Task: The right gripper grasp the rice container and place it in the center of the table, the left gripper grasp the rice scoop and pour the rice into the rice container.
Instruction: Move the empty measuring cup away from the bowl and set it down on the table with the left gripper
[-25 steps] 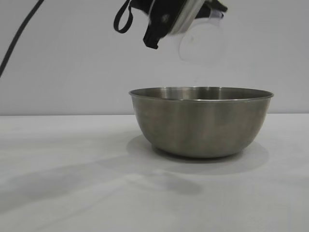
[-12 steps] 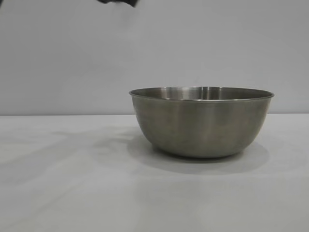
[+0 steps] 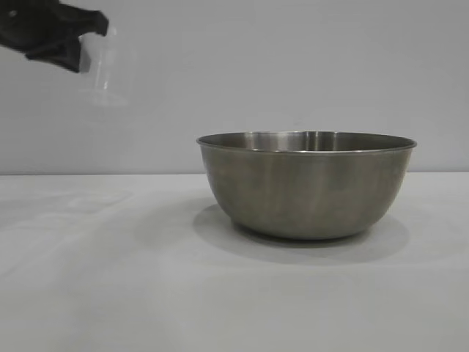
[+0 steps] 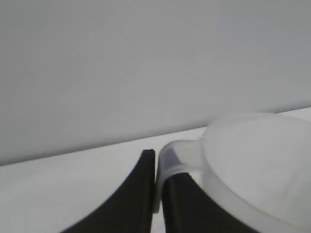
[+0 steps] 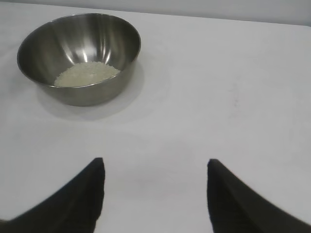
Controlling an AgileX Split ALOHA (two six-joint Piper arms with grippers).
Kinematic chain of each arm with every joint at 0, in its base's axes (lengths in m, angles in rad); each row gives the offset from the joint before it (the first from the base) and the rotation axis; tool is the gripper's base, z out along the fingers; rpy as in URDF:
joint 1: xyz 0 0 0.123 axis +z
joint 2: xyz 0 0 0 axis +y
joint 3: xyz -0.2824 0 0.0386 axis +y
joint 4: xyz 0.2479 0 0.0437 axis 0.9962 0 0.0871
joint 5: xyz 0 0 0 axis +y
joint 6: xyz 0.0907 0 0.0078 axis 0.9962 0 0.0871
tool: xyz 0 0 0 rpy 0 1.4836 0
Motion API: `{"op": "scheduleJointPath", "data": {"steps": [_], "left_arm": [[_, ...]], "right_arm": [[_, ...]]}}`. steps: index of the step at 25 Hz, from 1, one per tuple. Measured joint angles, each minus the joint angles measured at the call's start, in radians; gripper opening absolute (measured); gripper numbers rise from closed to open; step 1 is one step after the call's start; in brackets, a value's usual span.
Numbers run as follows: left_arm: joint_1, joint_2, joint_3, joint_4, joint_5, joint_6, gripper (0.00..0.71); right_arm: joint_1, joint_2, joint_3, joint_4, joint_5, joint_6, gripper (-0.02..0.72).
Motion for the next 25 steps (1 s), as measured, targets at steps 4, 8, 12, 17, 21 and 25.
{"op": "scheduleJointPath", "data": {"steps": [4, 8, 12, 17, 21, 25], "left_arm": [[0.0, 0.038, 0.036, -0.02, -0.055, 0.025, 0.0], [0.0, 0.078, 0.076, -0.092, -0.095, 0.083, 0.0], [0.0, 0.106, 0.097, -0.109, -0.124, 0.122, 0.0], [0.0, 0.137, 0.097, -0.114, -0.141, 0.128, 0.0], [0.0, 0.167, 0.097, -0.112, -0.143, 0.128, 0.0], [0.0, 0.179, 0.097, -0.093, -0.143, 0.128, 0.0]], "right_arm": [[0.0, 0.0, 0.0, 0.0, 0.0, 0.0, 0.406], [0.0, 0.0, 0.0, 0.0, 0.0, 0.0, 0.406], [0.0, 0.0, 0.0, 0.0, 0.0, 0.0, 0.406], [0.0, 0.0, 0.0, 0.0, 0.0, 0.0, 0.406], [0.0, 0.0, 0.0, 0.0, 0.0, 0.0, 0.406], [0.0, 0.0, 0.0, 0.0, 0.0, 0.0, 0.406]]}}
